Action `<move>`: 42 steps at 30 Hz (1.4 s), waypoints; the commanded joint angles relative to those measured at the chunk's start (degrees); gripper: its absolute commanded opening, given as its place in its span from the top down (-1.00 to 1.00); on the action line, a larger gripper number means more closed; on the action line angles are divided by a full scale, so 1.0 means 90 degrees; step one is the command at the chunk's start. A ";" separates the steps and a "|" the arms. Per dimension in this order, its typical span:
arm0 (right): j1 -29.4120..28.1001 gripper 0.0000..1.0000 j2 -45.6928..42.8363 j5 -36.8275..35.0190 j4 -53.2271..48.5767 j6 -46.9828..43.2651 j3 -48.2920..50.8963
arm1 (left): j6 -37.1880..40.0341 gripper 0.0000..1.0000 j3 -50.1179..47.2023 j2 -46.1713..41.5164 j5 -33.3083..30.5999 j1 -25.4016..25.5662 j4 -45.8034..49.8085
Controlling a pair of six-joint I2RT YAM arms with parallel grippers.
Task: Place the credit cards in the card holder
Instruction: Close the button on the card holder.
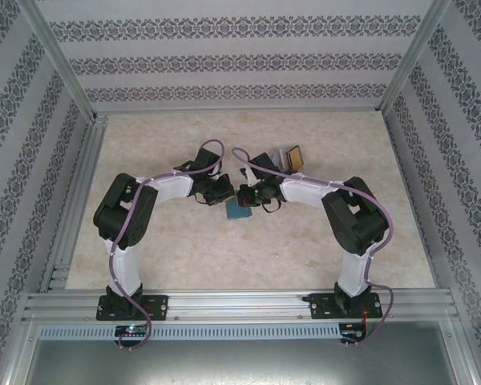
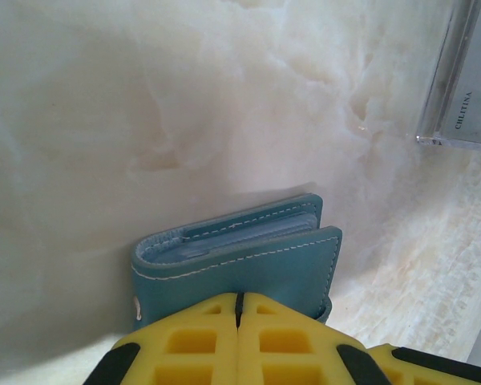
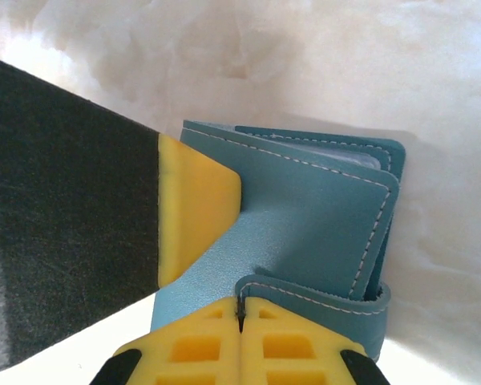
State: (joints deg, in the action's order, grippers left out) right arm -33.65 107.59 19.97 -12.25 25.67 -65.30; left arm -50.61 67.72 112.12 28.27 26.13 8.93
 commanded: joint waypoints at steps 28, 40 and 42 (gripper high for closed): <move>-0.0207 0.25 -0.1070 -0.1108 -0.1492 -0.0934 -0.0731 | 0.0755 0.14 0.0087 -0.1284 -0.1333 0.0018 0.1443; 0.0725 -0.47 -0.4234 -0.2347 -0.1329 -0.1871 0.0414 | 0.1622 -0.36 -0.0625 -0.4413 -0.3979 -0.0377 0.2211; 0.1347 -0.70 -0.4802 -0.2070 -0.1124 -0.1747 0.0849 | 0.1739 -0.39 -0.0770 -0.4937 -0.4683 -0.0453 0.2420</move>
State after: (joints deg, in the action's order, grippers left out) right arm -26.57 67.92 2.28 -23.09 11.00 -62.41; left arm -38.02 62.74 72.03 -1.74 23.20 24.71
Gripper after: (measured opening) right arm 0.805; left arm 0.685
